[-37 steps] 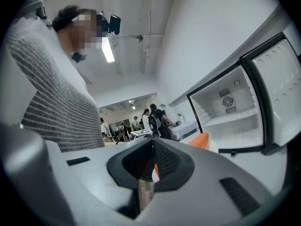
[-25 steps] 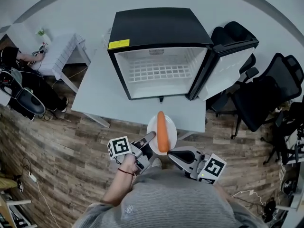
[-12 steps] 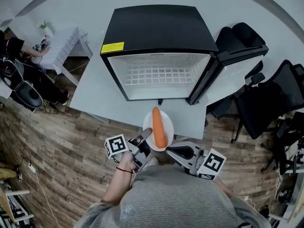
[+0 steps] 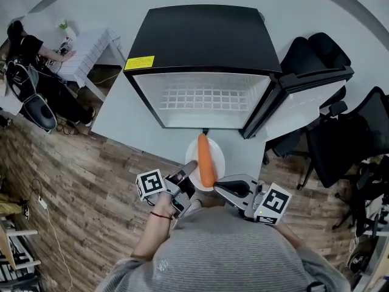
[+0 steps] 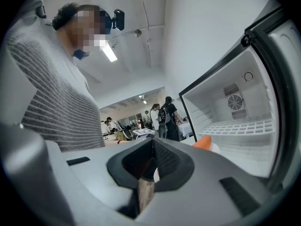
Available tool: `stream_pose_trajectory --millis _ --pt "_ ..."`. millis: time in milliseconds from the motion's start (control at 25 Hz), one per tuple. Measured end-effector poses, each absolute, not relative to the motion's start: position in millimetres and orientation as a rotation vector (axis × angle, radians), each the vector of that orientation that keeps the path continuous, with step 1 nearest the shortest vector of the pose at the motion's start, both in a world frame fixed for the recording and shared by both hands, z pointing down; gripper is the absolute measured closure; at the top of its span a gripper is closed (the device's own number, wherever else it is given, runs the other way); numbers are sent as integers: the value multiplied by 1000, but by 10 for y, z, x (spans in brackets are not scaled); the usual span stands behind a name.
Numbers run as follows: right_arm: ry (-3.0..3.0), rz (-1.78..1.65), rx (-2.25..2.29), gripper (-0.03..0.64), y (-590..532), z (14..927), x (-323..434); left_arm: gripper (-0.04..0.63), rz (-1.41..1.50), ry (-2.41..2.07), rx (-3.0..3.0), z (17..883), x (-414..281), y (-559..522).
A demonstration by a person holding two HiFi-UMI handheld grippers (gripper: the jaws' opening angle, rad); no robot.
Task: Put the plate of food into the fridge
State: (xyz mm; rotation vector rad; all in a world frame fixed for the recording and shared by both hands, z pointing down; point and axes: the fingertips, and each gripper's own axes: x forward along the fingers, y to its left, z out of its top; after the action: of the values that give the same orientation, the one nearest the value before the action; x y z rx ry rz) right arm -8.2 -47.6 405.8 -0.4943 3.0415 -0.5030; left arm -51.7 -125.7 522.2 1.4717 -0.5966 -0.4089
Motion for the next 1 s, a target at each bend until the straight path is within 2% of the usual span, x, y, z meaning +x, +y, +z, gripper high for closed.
stream_pose_trajectory --millis 1000 --pt "3101 -552 -346 603 -648 4195 161 546 -514 -796 1387 5439 -504 -1989"
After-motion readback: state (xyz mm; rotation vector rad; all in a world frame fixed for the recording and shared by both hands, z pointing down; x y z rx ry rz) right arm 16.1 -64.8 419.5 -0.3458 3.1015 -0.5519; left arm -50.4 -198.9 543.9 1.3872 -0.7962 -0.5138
